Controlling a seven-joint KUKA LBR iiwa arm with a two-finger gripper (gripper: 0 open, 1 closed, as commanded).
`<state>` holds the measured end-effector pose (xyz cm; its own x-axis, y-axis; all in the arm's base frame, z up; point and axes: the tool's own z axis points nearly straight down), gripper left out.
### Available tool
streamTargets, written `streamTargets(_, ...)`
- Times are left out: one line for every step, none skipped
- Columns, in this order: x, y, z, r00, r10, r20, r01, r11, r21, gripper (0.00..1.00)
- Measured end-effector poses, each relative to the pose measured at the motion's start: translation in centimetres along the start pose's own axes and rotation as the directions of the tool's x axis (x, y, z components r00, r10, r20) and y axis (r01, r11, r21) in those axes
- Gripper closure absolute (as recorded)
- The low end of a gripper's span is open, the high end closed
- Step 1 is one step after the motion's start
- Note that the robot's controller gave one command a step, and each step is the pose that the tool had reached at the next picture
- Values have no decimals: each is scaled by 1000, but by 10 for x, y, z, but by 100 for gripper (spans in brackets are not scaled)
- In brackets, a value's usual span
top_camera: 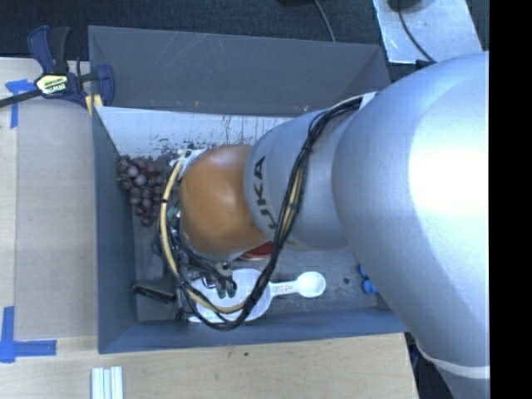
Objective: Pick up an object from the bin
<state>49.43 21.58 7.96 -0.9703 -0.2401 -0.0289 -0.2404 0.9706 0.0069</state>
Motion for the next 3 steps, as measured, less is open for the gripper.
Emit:
streamTargets(4,-4,6,649,-761,0,761,649,-1,100)
streamTargets(4,-4,6,542,-840,2,840,542,-1,100)
streamTargets(8,-4,-17,548,-837,-9,836,548,-14,100)
